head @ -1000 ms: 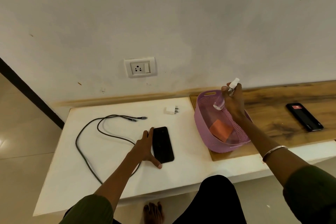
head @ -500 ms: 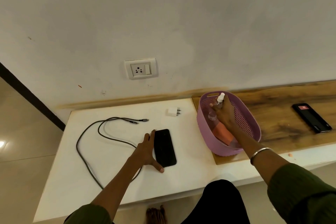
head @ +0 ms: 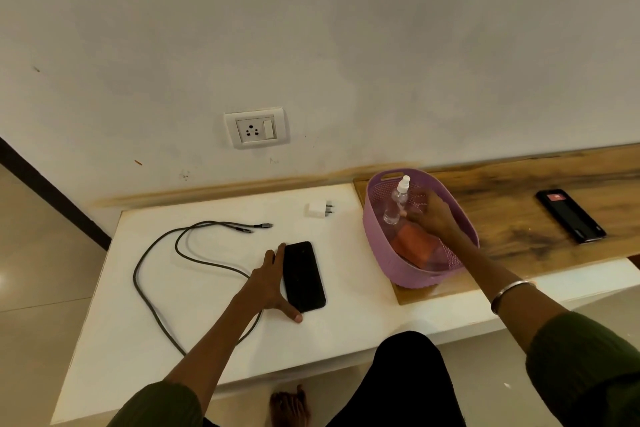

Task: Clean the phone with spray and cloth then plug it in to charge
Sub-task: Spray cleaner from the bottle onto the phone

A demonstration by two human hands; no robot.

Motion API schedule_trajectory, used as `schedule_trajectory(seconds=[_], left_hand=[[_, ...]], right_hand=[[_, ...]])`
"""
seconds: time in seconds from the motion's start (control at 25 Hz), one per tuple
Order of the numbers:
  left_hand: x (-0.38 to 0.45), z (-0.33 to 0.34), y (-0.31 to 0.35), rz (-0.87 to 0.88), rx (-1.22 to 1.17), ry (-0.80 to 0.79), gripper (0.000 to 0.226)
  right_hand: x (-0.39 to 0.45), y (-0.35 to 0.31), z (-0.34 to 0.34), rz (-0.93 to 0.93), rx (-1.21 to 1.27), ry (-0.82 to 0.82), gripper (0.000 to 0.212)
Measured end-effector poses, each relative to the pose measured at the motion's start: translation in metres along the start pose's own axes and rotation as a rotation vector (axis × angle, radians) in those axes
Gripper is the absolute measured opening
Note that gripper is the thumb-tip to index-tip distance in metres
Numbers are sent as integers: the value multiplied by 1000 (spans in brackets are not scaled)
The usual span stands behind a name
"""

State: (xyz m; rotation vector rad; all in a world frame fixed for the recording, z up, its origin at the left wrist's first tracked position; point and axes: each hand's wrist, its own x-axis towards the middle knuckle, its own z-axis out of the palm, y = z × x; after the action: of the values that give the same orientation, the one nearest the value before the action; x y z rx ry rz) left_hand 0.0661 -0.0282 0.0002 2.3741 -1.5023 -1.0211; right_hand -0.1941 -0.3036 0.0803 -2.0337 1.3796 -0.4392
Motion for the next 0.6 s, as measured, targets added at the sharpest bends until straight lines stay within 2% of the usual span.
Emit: schedule_trajectory(seconds=[0.12, 0.2, 0.4, 0.6], left_hand=[[-2, -1, 2, -3, 6, -14, 167], [-3, 1, 4, -3, 25, -32, 167], [-2, -1, 6, -10, 23, -35, 164], [-2, 0, 6, -12, 23, -37, 163]], right_hand=[[-11, 13, -9, 8, -410, -235, 55], [-20, 21, -6, 10, -546, -284, 46], [-29, 14, -1, 18, -671, -287, 35], [-35, 14, -4, 9, -638, -226, 25]])
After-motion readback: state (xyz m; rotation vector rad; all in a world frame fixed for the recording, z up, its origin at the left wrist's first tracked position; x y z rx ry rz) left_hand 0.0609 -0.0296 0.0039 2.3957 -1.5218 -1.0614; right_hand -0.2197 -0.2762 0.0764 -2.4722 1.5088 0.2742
